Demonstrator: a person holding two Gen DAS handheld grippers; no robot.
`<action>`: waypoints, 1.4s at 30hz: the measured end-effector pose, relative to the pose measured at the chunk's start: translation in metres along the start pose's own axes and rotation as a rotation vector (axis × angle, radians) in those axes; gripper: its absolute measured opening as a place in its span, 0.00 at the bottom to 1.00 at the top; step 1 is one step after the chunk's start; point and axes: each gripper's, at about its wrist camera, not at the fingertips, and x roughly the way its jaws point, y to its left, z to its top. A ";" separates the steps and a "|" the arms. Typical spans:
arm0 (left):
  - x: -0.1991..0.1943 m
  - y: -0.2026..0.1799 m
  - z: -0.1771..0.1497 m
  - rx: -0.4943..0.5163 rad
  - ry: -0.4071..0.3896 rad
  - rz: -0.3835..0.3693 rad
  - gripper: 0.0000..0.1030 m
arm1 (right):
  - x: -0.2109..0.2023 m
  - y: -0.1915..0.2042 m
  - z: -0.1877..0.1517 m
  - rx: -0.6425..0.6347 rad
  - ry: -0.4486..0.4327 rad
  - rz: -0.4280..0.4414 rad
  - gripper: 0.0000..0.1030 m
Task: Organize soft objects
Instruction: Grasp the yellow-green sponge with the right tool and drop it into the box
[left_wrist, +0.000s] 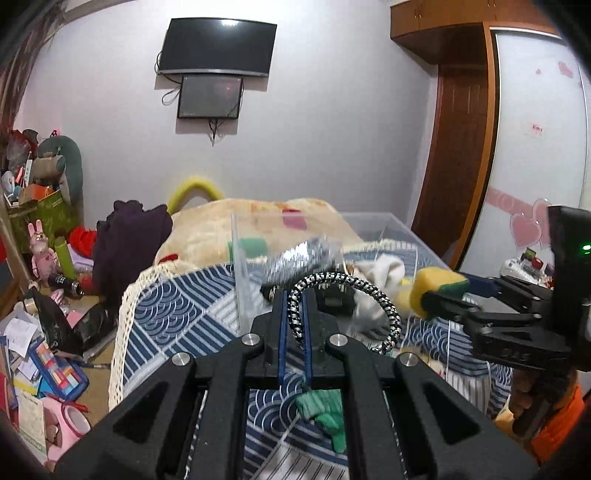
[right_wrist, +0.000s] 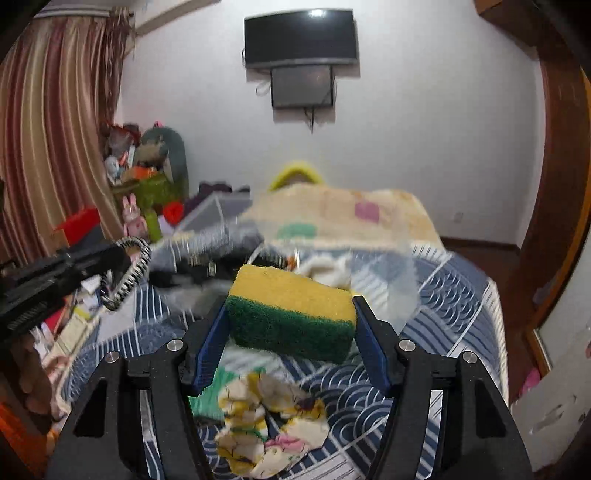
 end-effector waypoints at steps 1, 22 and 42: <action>0.001 0.000 0.003 -0.002 -0.007 0.000 0.06 | -0.001 -0.002 0.003 0.003 -0.014 -0.007 0.59; 0.085 0.012 0.024 -0.034 0.091 0.051 0.06 | 0.058 -0.005 0.013 0.007 0.045 -0.031 0.62; 0.023 -0.021 0.016 0.049 0.037 -0.020 0.81 | 0.006 -0.009 0.017 -0.020 -0.011 -0.052 0.97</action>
